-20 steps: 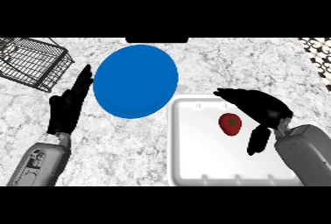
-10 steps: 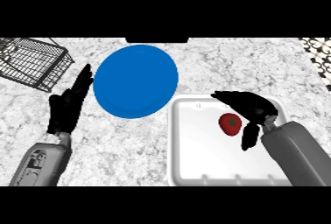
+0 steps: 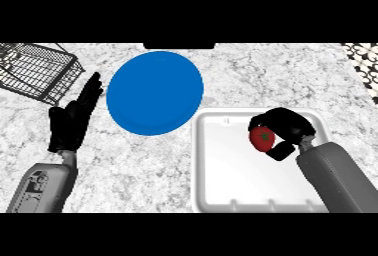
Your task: Pick the tomato from the tray and place it in the plate
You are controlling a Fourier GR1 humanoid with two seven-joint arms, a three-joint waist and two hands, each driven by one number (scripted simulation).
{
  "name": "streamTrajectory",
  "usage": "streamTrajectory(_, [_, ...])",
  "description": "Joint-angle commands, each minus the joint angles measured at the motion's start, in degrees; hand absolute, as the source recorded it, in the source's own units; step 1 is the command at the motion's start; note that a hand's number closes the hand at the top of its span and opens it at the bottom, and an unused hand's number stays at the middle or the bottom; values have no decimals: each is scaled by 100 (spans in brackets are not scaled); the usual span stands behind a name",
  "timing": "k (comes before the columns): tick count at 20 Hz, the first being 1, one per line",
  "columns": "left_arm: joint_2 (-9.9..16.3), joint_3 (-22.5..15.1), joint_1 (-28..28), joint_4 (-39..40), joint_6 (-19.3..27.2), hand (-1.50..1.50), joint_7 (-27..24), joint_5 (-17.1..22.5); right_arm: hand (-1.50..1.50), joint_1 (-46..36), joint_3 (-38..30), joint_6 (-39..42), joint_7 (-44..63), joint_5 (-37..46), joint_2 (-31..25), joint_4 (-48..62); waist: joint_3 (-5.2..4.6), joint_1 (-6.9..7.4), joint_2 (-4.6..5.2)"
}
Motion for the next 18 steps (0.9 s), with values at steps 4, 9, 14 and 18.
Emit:
streamTrajectory(4, [-113,163,-57,108,-138,0,-93,-97,150,-31,-201,-591,-409,493,346,418,-1,-9,-2])
streamTrajectory(9, [-60,214,264,18,-327,0,-406,-64,150,-397,-701,-943,-671,518,197,877,0,16,5])
streamTrajectory(14, [-299,-57,124,-217,-74,0,10,-274,150,-1256,-1329,-1443,579,748,403,1925,6,168,42])
streamTrajectory(18, [-270,29,258,-18,-127,0,-266,-269,150,-1530,-1542,-2284,254,688,491,1748,2,100,15])
